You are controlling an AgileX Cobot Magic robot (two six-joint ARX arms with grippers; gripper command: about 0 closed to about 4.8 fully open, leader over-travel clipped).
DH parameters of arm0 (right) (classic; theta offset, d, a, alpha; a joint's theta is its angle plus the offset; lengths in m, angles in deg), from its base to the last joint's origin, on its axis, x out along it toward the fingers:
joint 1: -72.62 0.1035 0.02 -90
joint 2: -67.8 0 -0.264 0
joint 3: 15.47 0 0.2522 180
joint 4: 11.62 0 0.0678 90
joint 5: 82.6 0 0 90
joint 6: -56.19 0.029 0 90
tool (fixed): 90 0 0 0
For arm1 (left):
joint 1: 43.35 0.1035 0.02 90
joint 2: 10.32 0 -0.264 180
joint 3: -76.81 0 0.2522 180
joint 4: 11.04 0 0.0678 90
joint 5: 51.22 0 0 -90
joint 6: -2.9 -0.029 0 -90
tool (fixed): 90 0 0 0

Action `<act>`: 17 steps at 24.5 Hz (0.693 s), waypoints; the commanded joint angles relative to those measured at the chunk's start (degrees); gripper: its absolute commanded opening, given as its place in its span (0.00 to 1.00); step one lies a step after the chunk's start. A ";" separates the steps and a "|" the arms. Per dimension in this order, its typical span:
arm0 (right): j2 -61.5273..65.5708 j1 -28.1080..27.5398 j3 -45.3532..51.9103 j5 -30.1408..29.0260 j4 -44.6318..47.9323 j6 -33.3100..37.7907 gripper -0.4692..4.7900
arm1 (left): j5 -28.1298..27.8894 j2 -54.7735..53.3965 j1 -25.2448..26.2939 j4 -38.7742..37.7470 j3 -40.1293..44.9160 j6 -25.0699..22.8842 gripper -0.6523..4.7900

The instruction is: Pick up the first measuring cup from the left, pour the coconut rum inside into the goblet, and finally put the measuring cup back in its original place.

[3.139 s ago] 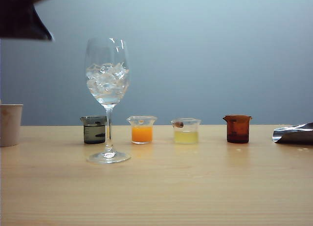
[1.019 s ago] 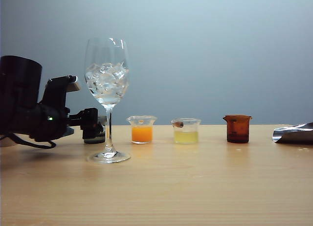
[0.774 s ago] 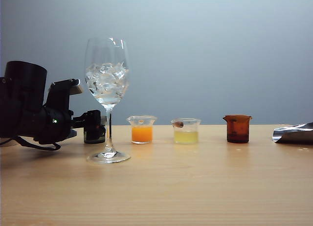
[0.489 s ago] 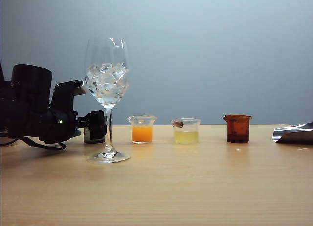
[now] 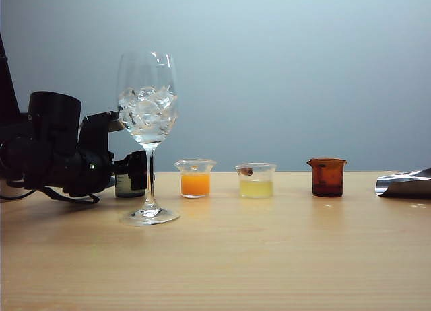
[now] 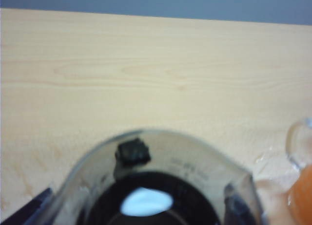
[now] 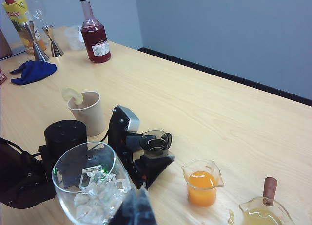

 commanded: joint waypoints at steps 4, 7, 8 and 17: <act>-0.09 0.07 -0.20 -0.20 0.94 -0.13 0.08 | 0.22 -1.05 -0.02 -0.07 -0.15 0.22 1.00; -0.09 0.07 -0.20 -0.20 0.94 -0.13 0.08 | 0.22 -1.14 -0.02 -0.07 -0.15 0.24 1.00; -0.09 0.07 -0.20 -0.20 0.94 -0.13 0.08 | 0.22 -1.14 -0.02 -0.07 -0.15 0.22 1.00; -0.11 0.07 -0.20 -0.20 0.94 -0.13 0.08 | 2.27 -1.11 -0.02 0.20 -0.15 0.22 0.54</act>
